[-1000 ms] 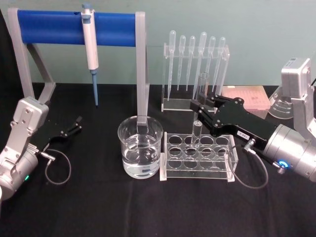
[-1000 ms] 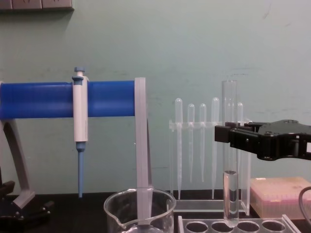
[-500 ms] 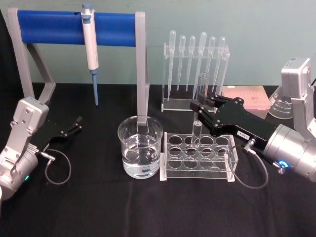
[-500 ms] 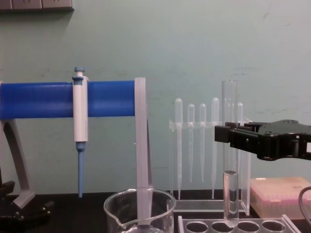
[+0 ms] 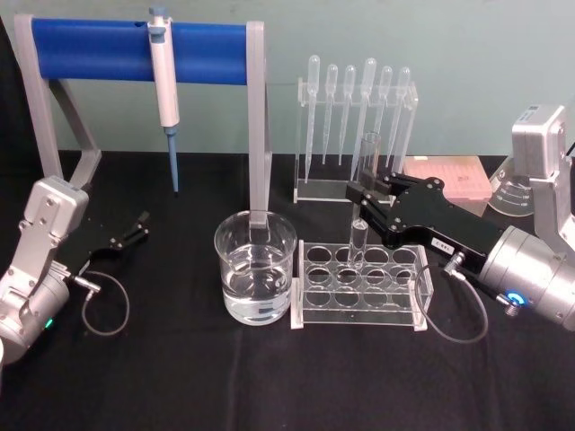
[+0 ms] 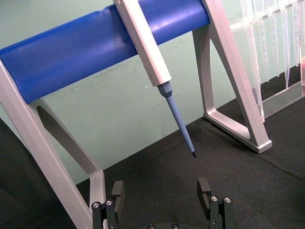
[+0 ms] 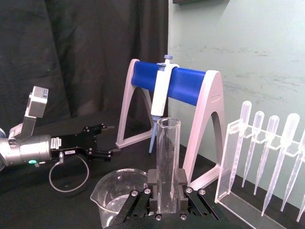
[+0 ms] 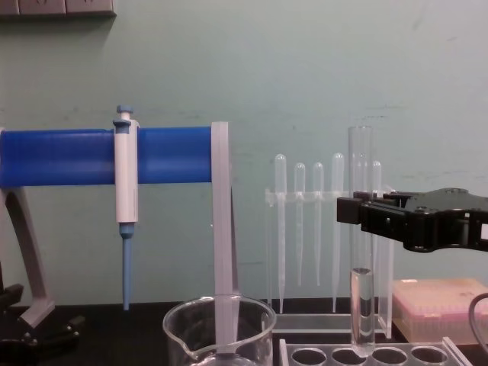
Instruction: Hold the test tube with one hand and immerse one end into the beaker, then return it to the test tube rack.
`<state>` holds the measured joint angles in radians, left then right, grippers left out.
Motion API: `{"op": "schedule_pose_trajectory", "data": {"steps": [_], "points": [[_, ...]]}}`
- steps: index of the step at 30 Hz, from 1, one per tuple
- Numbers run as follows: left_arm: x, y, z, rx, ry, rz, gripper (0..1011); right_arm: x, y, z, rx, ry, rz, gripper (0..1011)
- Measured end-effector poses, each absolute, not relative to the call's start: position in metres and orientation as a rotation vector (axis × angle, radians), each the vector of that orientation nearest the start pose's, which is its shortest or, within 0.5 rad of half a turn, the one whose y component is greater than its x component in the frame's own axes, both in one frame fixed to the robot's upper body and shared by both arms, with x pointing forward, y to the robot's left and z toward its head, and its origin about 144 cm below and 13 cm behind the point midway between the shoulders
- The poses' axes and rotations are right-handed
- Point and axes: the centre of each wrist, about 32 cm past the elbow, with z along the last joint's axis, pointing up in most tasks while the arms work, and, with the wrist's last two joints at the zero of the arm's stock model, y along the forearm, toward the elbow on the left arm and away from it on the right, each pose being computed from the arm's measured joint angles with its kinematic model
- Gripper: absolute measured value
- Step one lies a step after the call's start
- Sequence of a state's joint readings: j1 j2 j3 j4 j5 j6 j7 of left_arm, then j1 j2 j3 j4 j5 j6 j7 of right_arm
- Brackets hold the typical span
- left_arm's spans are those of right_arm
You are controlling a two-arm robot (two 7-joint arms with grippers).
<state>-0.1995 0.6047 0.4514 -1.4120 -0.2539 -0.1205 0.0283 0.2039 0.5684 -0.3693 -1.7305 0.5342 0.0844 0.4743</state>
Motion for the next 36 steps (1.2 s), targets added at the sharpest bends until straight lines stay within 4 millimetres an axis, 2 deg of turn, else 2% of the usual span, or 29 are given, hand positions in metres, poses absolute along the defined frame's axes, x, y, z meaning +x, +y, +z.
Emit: {"op": "schedule_pose_trajectory", "data": {"steps": [36], "points": [[0.4886,0.3097,1.1398,0.304,-0.285,1.248,1000,0.4840,-0.2619,1.2351,-0.022,-0.084,-0.704,226]]}}
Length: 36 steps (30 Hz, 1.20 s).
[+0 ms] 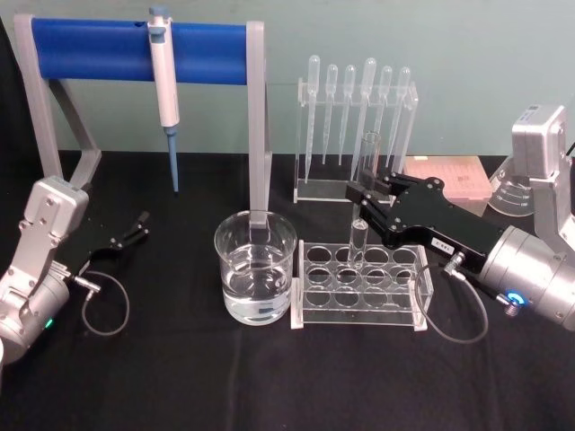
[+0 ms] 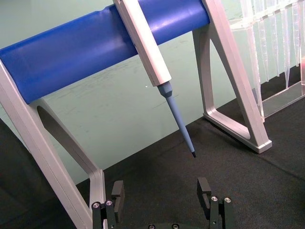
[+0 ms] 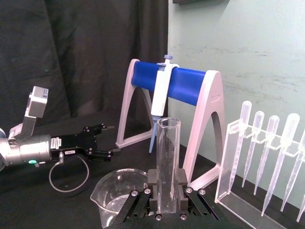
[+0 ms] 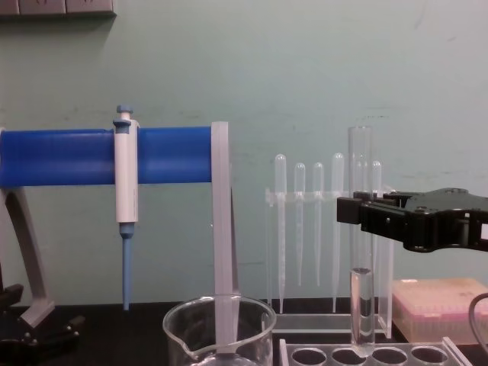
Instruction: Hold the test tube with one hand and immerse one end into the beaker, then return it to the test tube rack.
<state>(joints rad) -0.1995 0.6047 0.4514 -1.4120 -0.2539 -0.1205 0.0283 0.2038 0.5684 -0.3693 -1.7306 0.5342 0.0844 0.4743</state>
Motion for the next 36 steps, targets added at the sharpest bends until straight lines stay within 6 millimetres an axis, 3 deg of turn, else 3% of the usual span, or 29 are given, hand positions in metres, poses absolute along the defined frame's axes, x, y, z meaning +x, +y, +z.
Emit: {"op": "schedule_pose_trajectory", "data": {"steps": [6,13,20,28,36], "points": [[0.489,0.310,1.140,0.304,-0.285,1.248,1000,0.482,-0.257,1.241,-0.035,-0.098,-0.702,226],[0.489,0.310,1.140,0.305,-0.285,1.248,1000,0.470,-0.224,1.264,-0.050,-0.158,-0.699,226],[0.489,0.310,1.140,0.305,-0.285,1.248,1000,0.469,-0.188,1.271,-0.005,-0.193,-0.683,226],[0.489,0.310,1.140,0.304,-0.285,1.248,1000,0.478,-0.163,1.258,0.031,-0.181,-0.682,227],[0.489,0.310,1.140,0.304,-0.285,1.248,1000,0.492,-0.148,1.227,0.043,-0.177,-0.706,226]]}}
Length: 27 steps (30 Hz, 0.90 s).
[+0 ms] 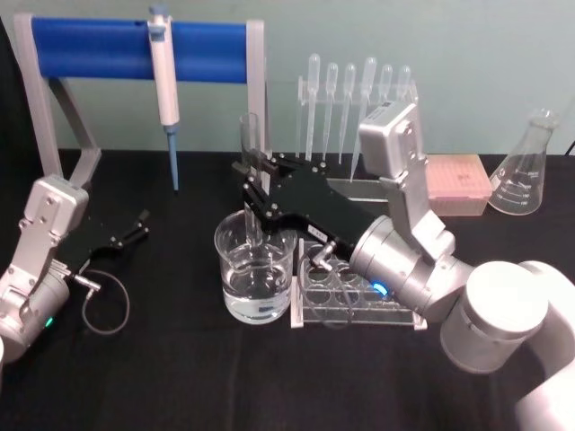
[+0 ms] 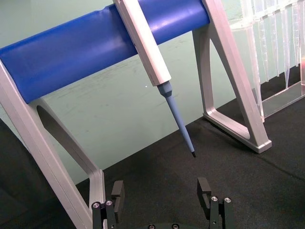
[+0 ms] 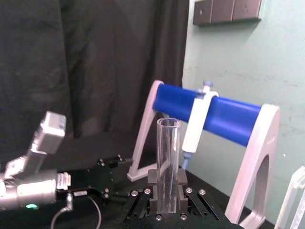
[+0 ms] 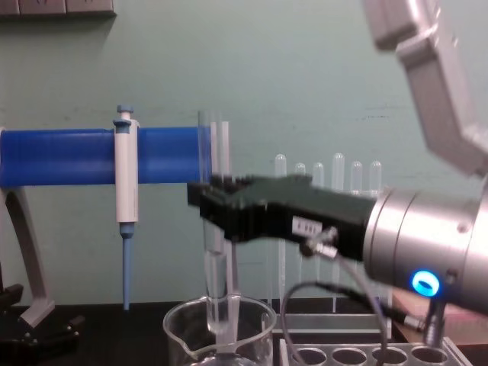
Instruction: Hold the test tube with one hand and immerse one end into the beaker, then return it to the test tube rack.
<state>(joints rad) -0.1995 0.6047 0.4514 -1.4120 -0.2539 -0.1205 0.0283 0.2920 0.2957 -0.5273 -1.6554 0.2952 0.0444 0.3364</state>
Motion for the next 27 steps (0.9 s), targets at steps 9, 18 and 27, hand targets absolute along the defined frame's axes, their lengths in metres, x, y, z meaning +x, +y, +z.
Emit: {"op": "schedule_pose_trajectory", "data": {"steps": [9,18,27], "points": [[0.489,0.310,1.140,0.304,-0.285,1.248,1000,0.498,-0.142,1.195,0.033,-0.176,-0.733,226],[0.489,0.310,1.140,0.304,-0.285,1.248,1000,0.498,-0.142,1.177,0.034,-0.148,-0.760,226],[0.489,0.310,1.140,0.304,-0.285,1.248,1000,0.495,-0.142,1.170,0.037,-0.131,-0.770,226]]}}
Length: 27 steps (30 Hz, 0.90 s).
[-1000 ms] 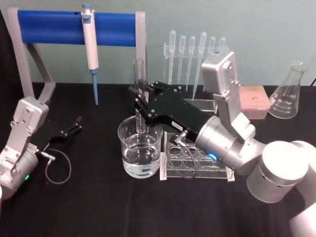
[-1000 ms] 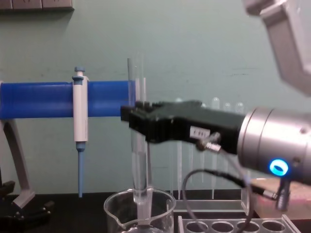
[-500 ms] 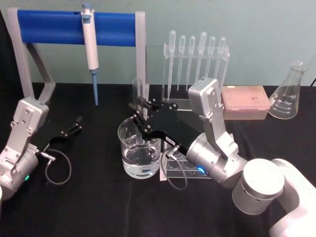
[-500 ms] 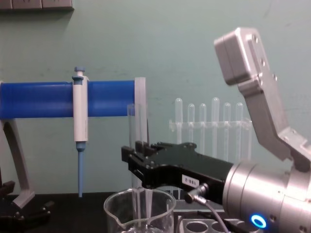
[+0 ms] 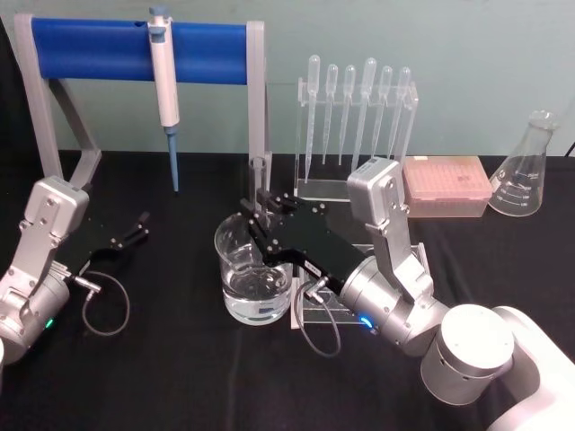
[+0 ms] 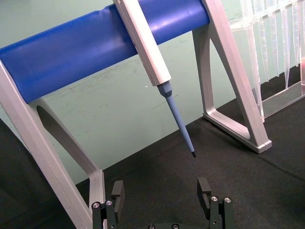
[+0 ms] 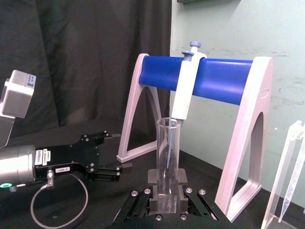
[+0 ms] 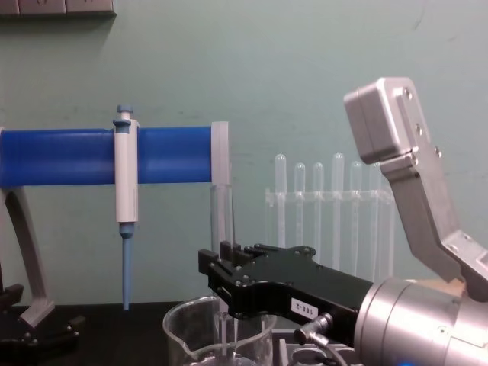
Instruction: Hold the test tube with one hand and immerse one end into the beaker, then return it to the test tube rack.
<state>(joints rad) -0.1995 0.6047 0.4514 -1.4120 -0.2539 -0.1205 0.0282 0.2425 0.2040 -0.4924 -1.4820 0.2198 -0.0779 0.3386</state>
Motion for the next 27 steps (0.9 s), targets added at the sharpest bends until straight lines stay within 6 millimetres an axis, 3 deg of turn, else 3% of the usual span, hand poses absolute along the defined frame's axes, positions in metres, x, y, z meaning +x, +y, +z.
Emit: {"op": "schedule_pose_trajectory", "data": {"steps": [27], "points": [[0.4886,0.3096,1.1398,0.304,-0.285,1.248,1000,0.4931,-0.1416,1.1684,0.029,-0.121,-0.764,226]]}}
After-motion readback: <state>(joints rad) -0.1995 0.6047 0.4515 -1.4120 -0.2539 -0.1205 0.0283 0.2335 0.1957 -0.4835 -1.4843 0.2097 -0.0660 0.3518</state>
